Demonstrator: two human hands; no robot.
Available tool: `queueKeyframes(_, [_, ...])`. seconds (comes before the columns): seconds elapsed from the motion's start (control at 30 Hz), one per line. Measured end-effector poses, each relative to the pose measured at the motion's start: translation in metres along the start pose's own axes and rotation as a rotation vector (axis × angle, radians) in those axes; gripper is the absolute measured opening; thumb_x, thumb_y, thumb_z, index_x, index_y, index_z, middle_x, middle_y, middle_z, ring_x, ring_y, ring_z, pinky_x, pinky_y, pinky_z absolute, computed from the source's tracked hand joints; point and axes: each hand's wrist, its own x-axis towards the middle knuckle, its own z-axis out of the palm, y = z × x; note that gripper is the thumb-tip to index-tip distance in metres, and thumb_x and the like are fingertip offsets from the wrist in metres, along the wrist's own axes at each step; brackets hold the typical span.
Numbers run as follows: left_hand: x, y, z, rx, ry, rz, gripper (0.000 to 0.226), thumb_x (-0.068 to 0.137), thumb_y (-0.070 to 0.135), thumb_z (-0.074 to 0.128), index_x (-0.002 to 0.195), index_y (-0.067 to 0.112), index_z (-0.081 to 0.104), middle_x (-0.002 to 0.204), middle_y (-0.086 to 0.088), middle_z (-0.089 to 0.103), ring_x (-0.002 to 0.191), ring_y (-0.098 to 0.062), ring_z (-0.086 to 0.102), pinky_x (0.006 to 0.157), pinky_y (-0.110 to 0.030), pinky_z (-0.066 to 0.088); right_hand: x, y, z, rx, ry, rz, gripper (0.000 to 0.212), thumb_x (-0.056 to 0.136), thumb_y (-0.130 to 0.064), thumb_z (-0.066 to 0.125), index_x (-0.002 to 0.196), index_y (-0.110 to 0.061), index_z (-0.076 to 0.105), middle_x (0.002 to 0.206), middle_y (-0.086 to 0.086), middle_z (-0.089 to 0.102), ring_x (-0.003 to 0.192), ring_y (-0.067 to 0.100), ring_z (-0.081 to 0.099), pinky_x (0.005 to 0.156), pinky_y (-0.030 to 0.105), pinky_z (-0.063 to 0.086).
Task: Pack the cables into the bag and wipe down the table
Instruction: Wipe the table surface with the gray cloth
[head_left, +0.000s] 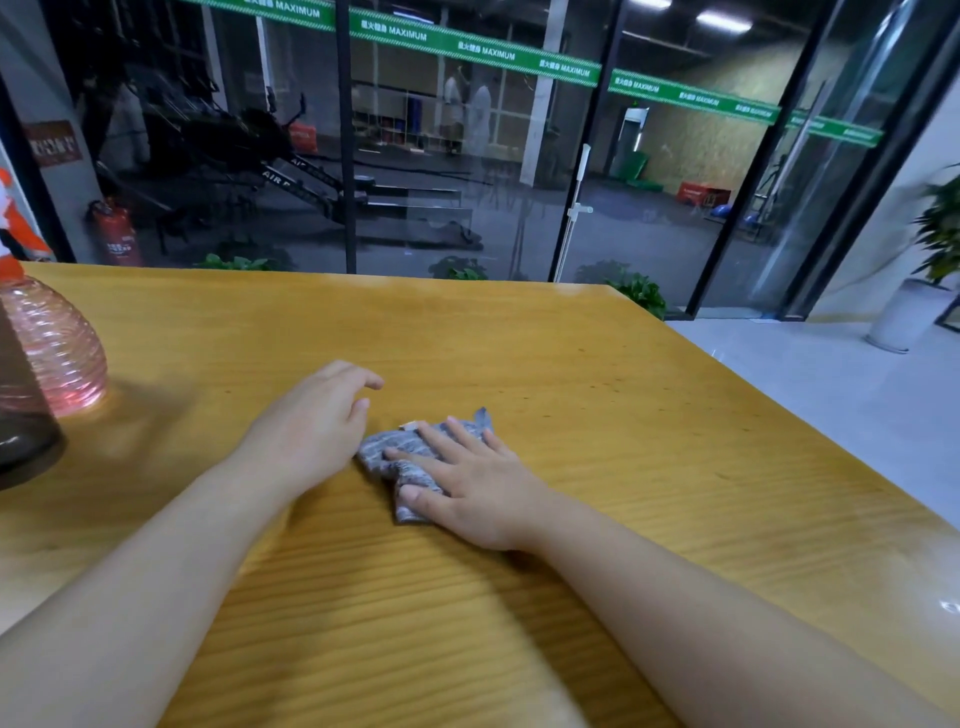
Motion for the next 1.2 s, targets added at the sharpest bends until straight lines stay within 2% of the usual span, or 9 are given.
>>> queueKeyframes(0.1, [-0.006,0.011,0.006,0.011,-0.04,0.091,0.029,0.092,0.011,0.045,0.119,0.015,0.057,0.127,0.0,0.052,0.118,-0.02,0.048,0.1,-0.028,0.033,-0.017,0.036,-0.005,0.0,0.011,0.126,0.051,0.096,-0.059,0.021,0.144,-0.051,0.009,0.158,-0.013,-0.003,0.145,0.013,-0.01,0.116,0.039,-0.005])
queueKeyframes(0.27, [-0.012,0.014,0.008,0.056,-0.084,0.133,0.03,0.095,0.015,0.043,0.122,0.019,0.054,0.13,0.004,0.049,0.121,-0.016,0.044,0.099,-0.021,0.026,-0.046,0.115,-0.015,-0.008,0.016,0.412,0.053,0.096,-0.058,0.017,0.146,-0.047,0.003,0.159,-0.01,-0.005,0.145,0.016,-0.009,0.115,0.04,-0.002])
queueKeyframes(0.4, [-0.014,0.011,0.006,0.056,-0.082,0.12,0.03,0.095,0.016,0.042,0.122,0.02,0.054,0.13,0.007,0.048,0.122,-0.014,0.042,0.098,-0.018,0.025,-0.055,0.167,-0.021,-0.001,0.033,0.646,0.061,0.095,-0.06,0.015,0.15,-0.034,0.011,0.159,-0.006,-0.005,0.146,0.019,-0.009,0.115,0.047,-0.001])
queueKeyframes(0.53, [-0.014,0.01,0.008,0.062,-0.104,0.121,0.029,0.095,0.019,0.042,0.121,0.023,0.054,0.13,0.008,0.048,0.121,-0.013,0.042,0.099,-0.02,0.027,-0.035,0.182,-0.025,0.001,0.056,0.779,0.061,0.094,-0.06,0.013,0.149,-0.035,0.016,0.16,-0.004,-0.002,0.146,0.023,-0.006,0.114,0.052,0.002])
queueKeyframes(0.7, [-0.011,0.007,0.008,0.034,-0.08,0.122,0.027,0.094,0.02,0.044,0.119,0.023,0.056,0.127,0.008,0.049,0.12,-0.012,0.043,0.099,-0.022,0.03,-0.005,0.173,-0.028,0.043,0.064,0.8,0.06,0.094,-0.061,0.013,0.149,-0.038,0.007,0.159,-0.003,-0.005,0.145,0.025,-0.009,0.114,0.052,-0.004])
queueKeyframes(0.87, [-0.011,0.004,0.009,0.026,-0.087,0.116,0.026,0.094,0.021,0.046,0.117,0.024,0.057,0.125,0.008,0.051,0.118,-0.014,0.045,0.1,-0.026,0.033,0.003,0.18,-0.029,0.032,0.06,0.752,0.061,0.094,-0.061,0.014,0.149,-0.037,0.009,0.159,-0.004,-0.002,0.146,0.024,-0.007,0.114,0.051,-0.001])
queueKeyframes(1.03, [-0.013,0.004,0.015,0.032,-0.129,0.149,0.025,0.094,0.023,0.047,0.117,0.027,0.057,0.126,0.012,0.05,0.118,-0.009,0.042,0.096,-0.018,0.028,0.001,0.207,-0.033,0.004,0.1,0.763,0.059,0.095,-0.057,0.013,0.147,-0.031,0.023,0.159,-0.004,0.006,0.145,0.023,0.002,0.113,0.052,0.008])
queueKeyframes(1.2, [-0.014,0.013,0.022,0.016,-0.153,0.223,0.03,0.095,0.03,0.044,0.123,0.032,0.055,0.133,0.017,0.044,0.126,-0.002,0.034,0.098,-0.01,0.019,-0.005,0.238,-0.035,0.025,0.127,0.862,0.059,0.094,-0.058,0.01,0.148,-0.036,0.019,0.159,-0.003,0.005,0.146,0.026,-0.002,0.112,0.053,0.005])
